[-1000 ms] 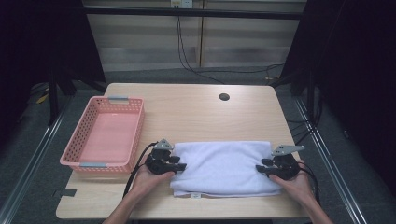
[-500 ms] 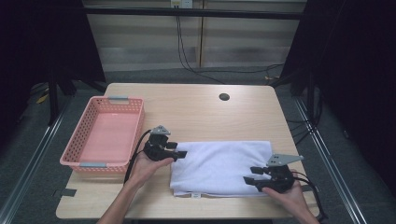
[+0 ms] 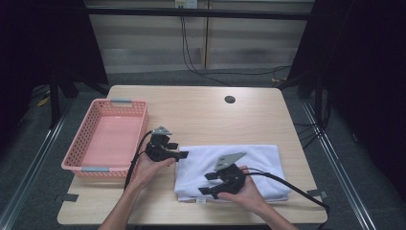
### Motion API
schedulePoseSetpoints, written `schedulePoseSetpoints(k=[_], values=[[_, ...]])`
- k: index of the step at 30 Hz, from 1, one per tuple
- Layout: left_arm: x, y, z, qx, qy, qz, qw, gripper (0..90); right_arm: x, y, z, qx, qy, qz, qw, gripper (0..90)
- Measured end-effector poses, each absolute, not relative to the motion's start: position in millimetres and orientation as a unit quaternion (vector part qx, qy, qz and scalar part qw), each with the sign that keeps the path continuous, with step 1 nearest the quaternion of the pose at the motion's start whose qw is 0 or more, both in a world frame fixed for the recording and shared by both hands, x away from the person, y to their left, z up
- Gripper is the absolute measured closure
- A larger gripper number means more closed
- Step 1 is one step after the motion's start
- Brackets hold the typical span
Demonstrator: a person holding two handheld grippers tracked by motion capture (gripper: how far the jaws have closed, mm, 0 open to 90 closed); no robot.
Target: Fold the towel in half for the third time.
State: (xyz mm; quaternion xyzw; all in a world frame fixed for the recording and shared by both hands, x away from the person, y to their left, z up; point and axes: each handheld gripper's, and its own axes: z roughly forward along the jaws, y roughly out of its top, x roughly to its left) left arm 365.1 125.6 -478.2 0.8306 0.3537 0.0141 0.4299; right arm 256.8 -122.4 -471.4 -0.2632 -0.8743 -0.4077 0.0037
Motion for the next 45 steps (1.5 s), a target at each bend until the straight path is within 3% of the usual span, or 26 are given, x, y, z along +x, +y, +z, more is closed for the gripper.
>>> schedulePoseSetpoints(k=[6, 16, 29, 30, 31, 39, 45], values=[[364, 126, -477, 0.833, 0.351, 0.02, 0.428, 36.4, 262, -81, -485, -0.24, -0.883, -0.403, 0.024, 36.7], [370, 130, -480, 0.826, 0.367, 0.022, 0.428, 36.0, 268, -75, -497, -0.245, -0.875, -0.416, 0.035, 33.6], [383, 132, -483, 0.819, 0.387, 0.028, 0.422, 33.2, 248, -69, -505, -0.189, -0.894, -0.401, -0.06, 33.9], [384, 133, -484, 0.817, 0.392, 0.031, 0.421, 33.0, 247, -69, -505, -0.184, -0.896, -0.4, -0.066, 35.8], [386, 133, -486, 0.816, 0.397, 0.031, 0.419, 33.0, 247, -69, -505, -0.189, -0.895, -0.398, -0.074, 44.2], [389, 126, -495, 0.825, 0.399, 0.024, 0.398, 30.2, 251, -72, -502, -0.199, -0.895, -0.387, -0.101, 66.4], [388, 118, -500, 0.837, 0.381, 0.014, 0.393, 34.4, 260, -76, -500, -0.247, -0.884, -0.393, -0.06, 75.2]])
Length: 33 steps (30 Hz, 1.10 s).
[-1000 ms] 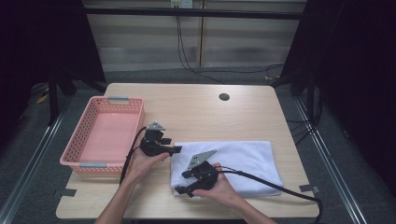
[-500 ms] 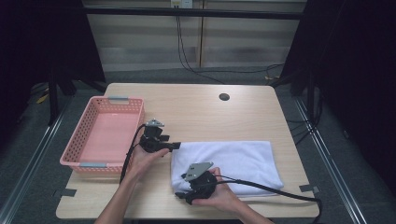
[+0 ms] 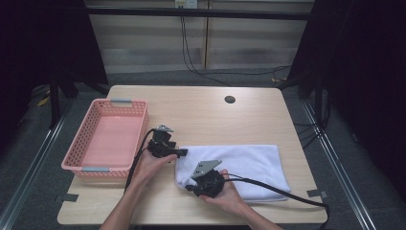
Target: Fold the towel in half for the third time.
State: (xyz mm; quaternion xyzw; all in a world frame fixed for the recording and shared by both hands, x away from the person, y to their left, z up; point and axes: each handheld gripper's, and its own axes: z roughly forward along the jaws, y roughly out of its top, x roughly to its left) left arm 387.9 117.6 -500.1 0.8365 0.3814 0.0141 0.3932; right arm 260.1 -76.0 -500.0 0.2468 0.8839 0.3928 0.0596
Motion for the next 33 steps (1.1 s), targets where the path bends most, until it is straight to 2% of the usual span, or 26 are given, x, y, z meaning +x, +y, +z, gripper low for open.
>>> schedulePoseSetpoints(k=[1, 4, 5, 7, 19, 24, 30, 33], values=[[387, 116, -500, 0.84, 0.378, 0.017, 0.389, 37.6, 260, -76, -499, 0.252, 0.883, 0.392, 0.054, 76.2], [385, 112, -500, 0.844, 0.357, 0.004, 0.4, 68.9, 263, -78, -497, 0.259, 0.88, 0.395, 0.042, 77.9], [385, 112, -500, 0.84, 0.359, -0.007, 0.408, 75.3, 264, -79, -497, 0.262, 0.879, 0.397, 0.039, 78.2], [386, 115, -499, 0.837, 0.36, -0.012, 0.412, 79.7, 264, -80, -494, 0.262, 0.877, 0.401, 0.036, 78.4], [391, 130, -473, 0.791, 0.375, -0.05, 0.48, 82.0, 265, -90, -464, 0.273, 0.847, 0.455, 0.026, 78.6], [393, 133, -463, 0.786, 0.375, -0.05, 0.489, 82.5, 269, -92, -455, 0.276, 0.835, 0.476, 0.019, 78.7], [394, 130, -455, 0.785, 0.371, -0.05, 0.493, 82.7, 268, -89, -448, 0.261, 0.842, 0.471, 0.037, 78.8], [392, 132, -446, 0.789, 0.369, -0.032, 0.491, 82.7, 268, -81, -439, 0.256, 0.841, 0.476, 0.033, 78.8]])
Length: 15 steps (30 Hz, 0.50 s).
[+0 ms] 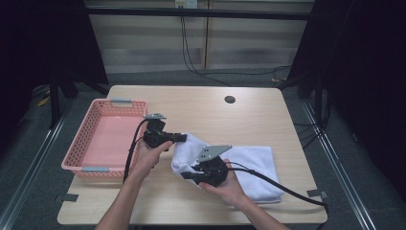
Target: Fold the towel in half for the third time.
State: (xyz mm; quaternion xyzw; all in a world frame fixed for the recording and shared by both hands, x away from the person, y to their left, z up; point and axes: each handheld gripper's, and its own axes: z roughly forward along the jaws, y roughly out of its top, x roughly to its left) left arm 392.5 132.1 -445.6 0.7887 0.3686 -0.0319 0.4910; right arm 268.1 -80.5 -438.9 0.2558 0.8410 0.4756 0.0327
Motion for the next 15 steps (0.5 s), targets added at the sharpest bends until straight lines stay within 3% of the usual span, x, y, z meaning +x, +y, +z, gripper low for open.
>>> schedulePoseSetpoints(k=[6, 15], values=[[395, 149, -429, 0.783, 0.381, -0.021, 0.491, 82.8, 275, -79, -426, 0.259, 0.822, 0.506, 0.031, 78.9], [387, 174, -387, 0.776, 0.383, 0.005, 0.5, 83.1, 273, -38, -388, 0.22, 0.826, 0.517, 0.048, 79.0]])
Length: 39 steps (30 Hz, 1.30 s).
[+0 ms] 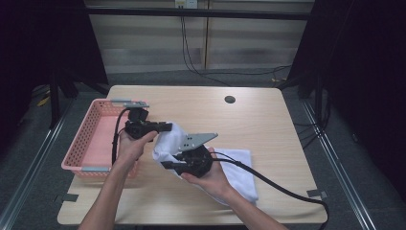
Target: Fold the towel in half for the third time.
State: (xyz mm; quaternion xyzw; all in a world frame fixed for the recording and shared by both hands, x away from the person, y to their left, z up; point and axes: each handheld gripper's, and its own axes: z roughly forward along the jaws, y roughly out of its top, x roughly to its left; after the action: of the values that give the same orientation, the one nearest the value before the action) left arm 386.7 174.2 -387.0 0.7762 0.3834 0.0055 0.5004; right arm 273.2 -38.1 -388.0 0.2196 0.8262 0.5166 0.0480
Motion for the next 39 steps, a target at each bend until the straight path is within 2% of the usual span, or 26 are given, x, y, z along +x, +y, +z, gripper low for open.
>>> schedulePoseSetpoints(k=[3, 8, 13, 19, 28, 39], values=[[386, 177, -383, 0.793, 0.384, 0.03, 0.472, 83.0, 275, -32, -384, 0.217, 0.823, 0.523, 0.041, 79.0], [385, 167, -396, 0.8, 0.378, 0.019, 0.466, 82.8, 273, -31, -410, 0.231, 0.823, 0.518, 0.027, 78.9], [381, 145, -392, 0.807, 0.362, 0.015, 0.467, 82.4, 263, -43, -412, 0.235, 0.821, 0.519, 0.046, 78.7], [382, 109, -393, 0.816, 0.345, 0.012, 0.464, 81.8, 255, -78, -408, 0.257, 0.804, 0.534, 0.054, 78.3], [382, 46, -411, 0.838, 0.321, -0.005, 0.441, 80.0, 240, -129, -424, 0.304, 0.784, 0.537, 0.07, 77.1], [378, -18, -448, 0.851, 0.303, -0.047, 0.426, 77.4, 205, -180, -450, 0.363, 0.776, 0.507, 0.096, 69.2]])
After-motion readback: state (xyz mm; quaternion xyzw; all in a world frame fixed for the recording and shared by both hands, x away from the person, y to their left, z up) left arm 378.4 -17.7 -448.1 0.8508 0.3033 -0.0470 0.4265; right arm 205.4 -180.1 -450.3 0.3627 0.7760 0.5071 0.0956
